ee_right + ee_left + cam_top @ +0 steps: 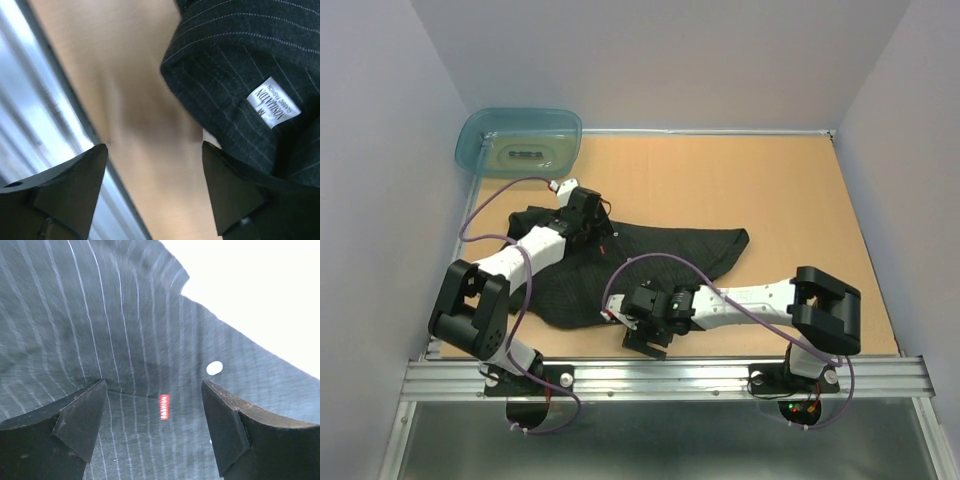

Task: Fold and stack the long sleeve shirts
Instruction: Flatten the shirt out

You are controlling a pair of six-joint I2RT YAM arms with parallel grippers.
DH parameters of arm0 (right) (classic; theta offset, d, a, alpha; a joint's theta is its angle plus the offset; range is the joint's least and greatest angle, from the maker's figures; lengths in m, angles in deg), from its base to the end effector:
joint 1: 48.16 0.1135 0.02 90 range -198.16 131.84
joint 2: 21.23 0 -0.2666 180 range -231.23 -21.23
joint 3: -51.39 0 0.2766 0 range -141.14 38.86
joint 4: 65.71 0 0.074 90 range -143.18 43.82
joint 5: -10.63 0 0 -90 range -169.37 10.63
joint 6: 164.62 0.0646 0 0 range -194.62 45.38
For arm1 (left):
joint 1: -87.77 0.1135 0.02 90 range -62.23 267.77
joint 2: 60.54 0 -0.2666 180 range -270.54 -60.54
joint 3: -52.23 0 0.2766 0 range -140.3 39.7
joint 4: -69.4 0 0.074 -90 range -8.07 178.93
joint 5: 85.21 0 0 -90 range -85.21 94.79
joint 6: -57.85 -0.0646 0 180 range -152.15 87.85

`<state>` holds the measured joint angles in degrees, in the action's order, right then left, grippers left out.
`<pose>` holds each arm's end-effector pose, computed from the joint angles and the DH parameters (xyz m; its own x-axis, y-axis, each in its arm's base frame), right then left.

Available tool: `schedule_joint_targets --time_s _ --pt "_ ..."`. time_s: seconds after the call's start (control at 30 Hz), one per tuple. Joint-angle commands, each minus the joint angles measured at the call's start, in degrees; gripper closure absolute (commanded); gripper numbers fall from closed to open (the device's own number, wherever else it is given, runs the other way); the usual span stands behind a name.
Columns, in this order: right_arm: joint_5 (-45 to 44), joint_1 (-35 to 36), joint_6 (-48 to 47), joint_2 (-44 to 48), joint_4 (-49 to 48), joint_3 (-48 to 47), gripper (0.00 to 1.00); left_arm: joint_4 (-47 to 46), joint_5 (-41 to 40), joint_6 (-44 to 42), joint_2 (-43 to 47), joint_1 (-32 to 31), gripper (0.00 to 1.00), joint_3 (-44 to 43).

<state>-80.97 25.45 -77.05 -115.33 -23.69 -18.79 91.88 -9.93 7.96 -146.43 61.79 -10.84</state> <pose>0.1000 0.3337 0.1407 -0.2169 -0.8876 -0.4062 -0.9658 0.2556 -0.0428 0.3235 -0.1394 0.1751 -0.6581 -0.3724 -0.6543 -0.2105 0.9254 -0.3150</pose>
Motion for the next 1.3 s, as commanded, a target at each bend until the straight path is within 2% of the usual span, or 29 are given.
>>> schedule_joint_targets --time_s 0.0,0.13,0.27,0.43,0.57,0.67,0.87,1.03,1.27 --pt "-4.9 0.0 -2.7 -3.6 -2.9 -5.6 0.22 -3.4 -4.0 -5.3 4.0 0.8 0.12 -4.9" --pt "-7.5 0.0 -3.3 -5.4 -3.9 -8.4 0.27 0.3 -7.9 -3.8 12.2 1.2 0.11 -4.3" --pt "-9.2 0.0 -4.6 -5.9 -5.2 -9.5 0.31 10.0 -12.3 1.1 21.3 3.1 0.11 -0.8" --pt "-9.0 0.0 -5.7 -5.3 -5.8 -10.4 0.32 13.8 -8.2 3.0 27.3 9.9 0.09 8.5" --pt "-11.2 0.0 -6.2 -6.6 -6.6 -10.6 0.32 14.7 -3.2 4.3 30.3 14.5 0.08 13.6" --pt "-12.9 -0.2 -6.3 -8.1 -7.5 -11.1 0.32 16.1 -3.6 5.1 32.9 16.2 0.08 14.7" --pt "-11.7 -3.3 -6.7 -11.6 -10.6 -13.5 0.35 19.1 -5.5 4.4 32.6 18.7 0.07 12.3" --pt "-9.2 -8.1 -4.8 -13.9 -11.5 -16.5 0.45 16.7 -4.1 3.4 29.5 21.2 0.07 13.8" --pt "-8.0 -12.9 -1.7 -13.0 -11.7 -18.1 0.46 16.8 -1.7 7.5 29.5 21.6 0.07 16.0"
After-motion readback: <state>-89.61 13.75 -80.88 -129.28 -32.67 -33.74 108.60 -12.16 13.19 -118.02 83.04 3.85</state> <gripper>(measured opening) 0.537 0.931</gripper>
